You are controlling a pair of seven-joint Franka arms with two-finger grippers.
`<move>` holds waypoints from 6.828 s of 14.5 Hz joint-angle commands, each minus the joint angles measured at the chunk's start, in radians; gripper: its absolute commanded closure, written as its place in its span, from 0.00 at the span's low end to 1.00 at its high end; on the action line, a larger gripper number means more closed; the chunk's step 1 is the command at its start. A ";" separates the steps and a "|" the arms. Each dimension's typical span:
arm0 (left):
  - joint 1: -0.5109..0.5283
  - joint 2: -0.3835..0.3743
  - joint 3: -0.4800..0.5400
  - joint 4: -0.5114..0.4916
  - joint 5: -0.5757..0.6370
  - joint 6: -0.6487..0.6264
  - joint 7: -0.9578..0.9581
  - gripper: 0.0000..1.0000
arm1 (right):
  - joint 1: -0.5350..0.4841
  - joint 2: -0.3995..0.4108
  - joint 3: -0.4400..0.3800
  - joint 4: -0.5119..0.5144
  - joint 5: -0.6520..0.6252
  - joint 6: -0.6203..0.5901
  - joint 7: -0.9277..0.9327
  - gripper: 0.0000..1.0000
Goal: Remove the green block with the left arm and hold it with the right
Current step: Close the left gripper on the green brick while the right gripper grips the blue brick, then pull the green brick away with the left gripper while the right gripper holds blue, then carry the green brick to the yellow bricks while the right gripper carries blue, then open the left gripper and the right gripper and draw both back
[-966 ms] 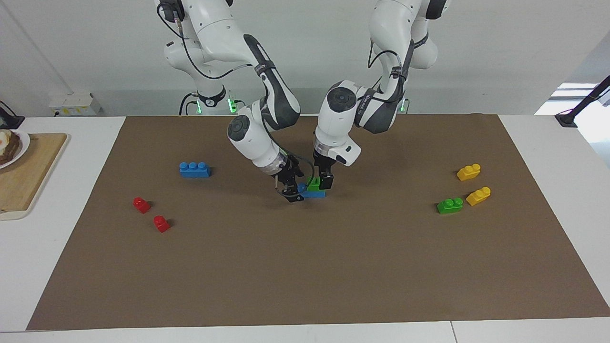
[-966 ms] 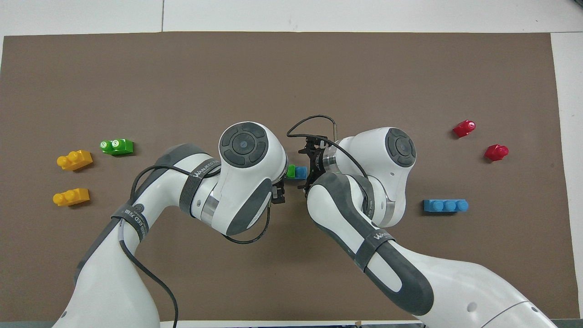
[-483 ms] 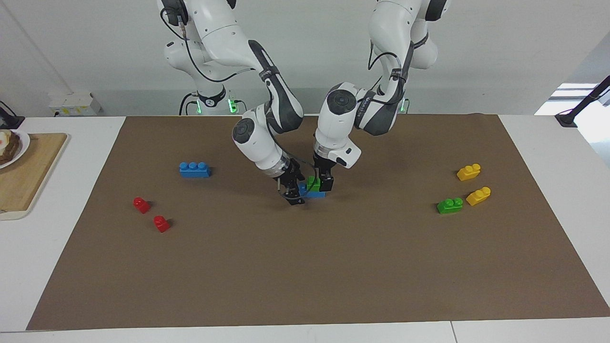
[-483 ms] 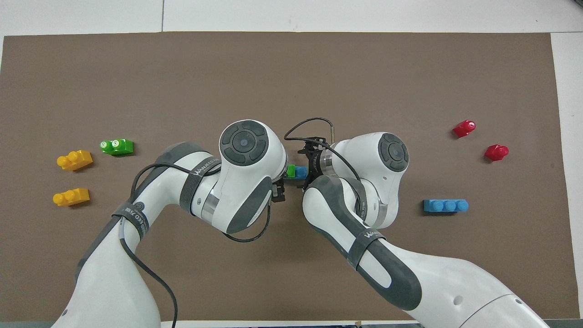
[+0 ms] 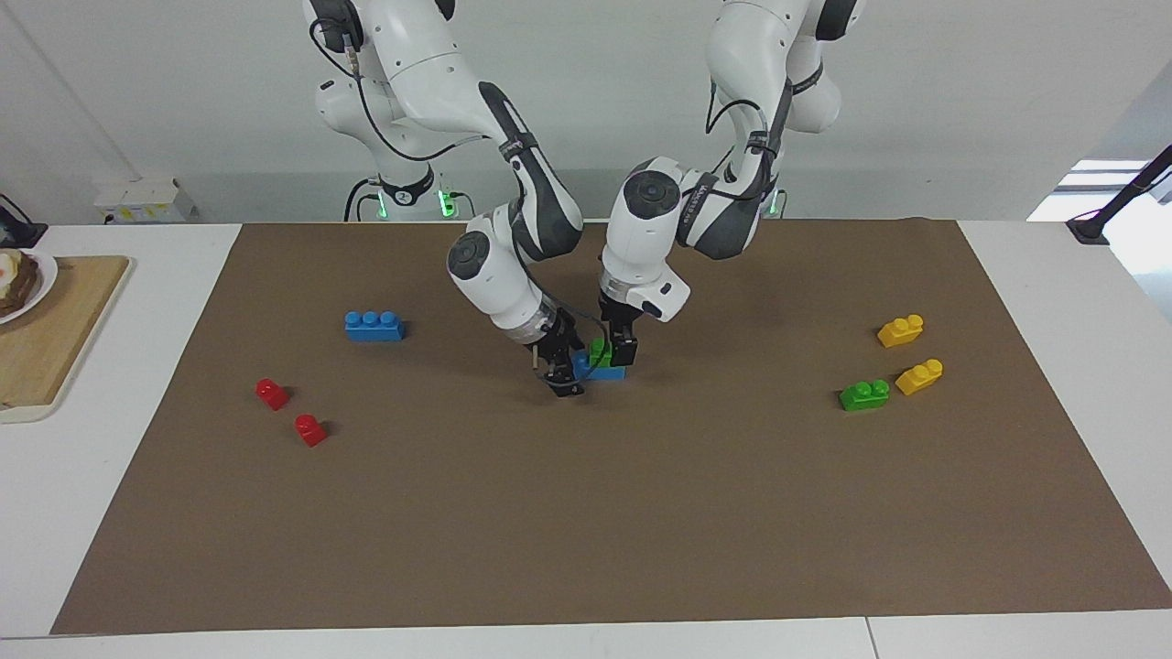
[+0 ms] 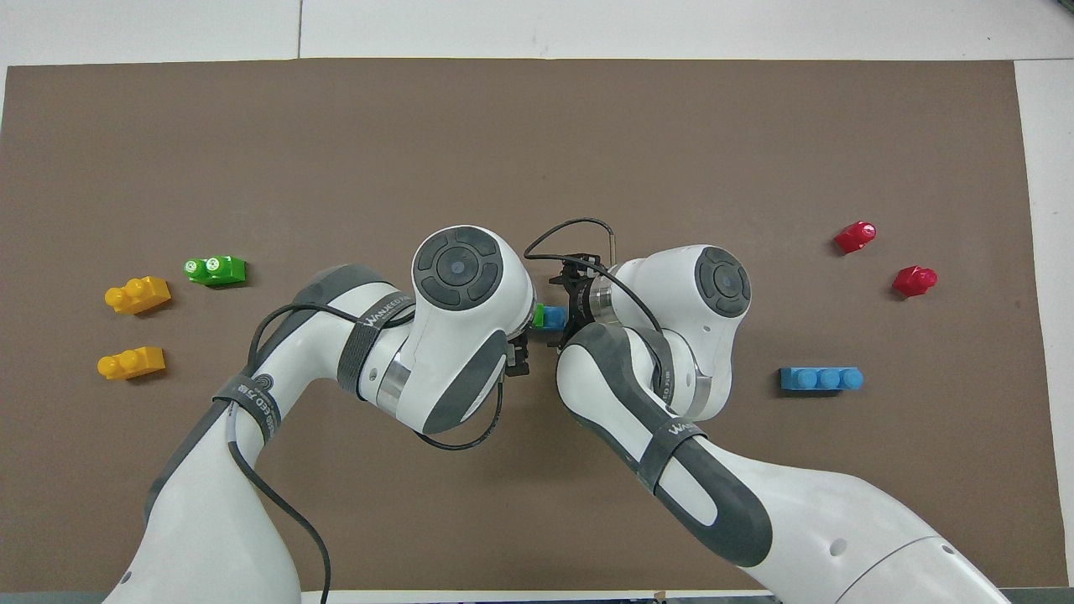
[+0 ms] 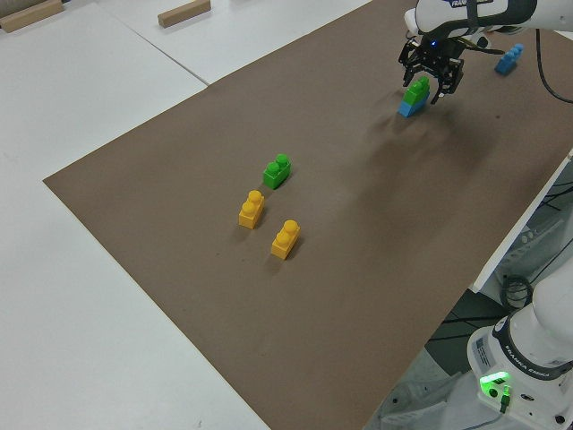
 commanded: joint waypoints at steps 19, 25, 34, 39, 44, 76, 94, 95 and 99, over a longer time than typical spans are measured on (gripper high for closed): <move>-0.035 0.026 0.014 -0.042 0.035 0.070 -0.063 0.55 | 0.049 0.014 -0.001 -0.039 0.066 0.130 -0.104 1.00; -0.032 0.026 0.012 -0.026 0.056 0.038 -0.049 1.00 | 0.049 0.015 -0.001 -0.039 0.066 0.130 -0.107 1.00; 0.083 -0.167 0.009 -0.032 0.037 -0.155 0.229 1.00 | 0.046 0.014 -0.001 -0.027 0.064 0.118 -0.122 1.00; 0.289 -0.333 0.011 -0.110 -0.026 -0.358 0.744 1.00 | -0.022 -0.037 -0.007 0.049 0.053 -0.002 -0.136 1.00; 0.466 -0.465 0.017 -0.288 -0.026 -0.363 1.272 1.00 | -0.191 -0.062 -0.013 0.154 0.018 -0.256 -0.179 1.00; 0.704 -0.275 0.014 -0.514 0.069 0.096 2.239 0.00 | -0.673 -0.109 -0.012 -0.115 -0.135 -0.350 -0.649 1.00; 0.690 -0.289 0.016 -0.088 0.067 -0.352 2.244 0.00 | -0.645 -0.163 -0.015 -0.010 -0.141 -0.504 -0.526 0.05; 0.693 -0.290 0.016 -0.063 0.067 -0.376 2.242 0.00 | -0.647 -0.178 -0.015 -0.007 -0.146 -0.513 -0.517 0.05; 0.681 -0.301 0.017 0.018 0.078 -0.522 2.241 0.00 | -0.655 -0.220 -0.018 0.031 -0.152 -0.583 -0.498 0.05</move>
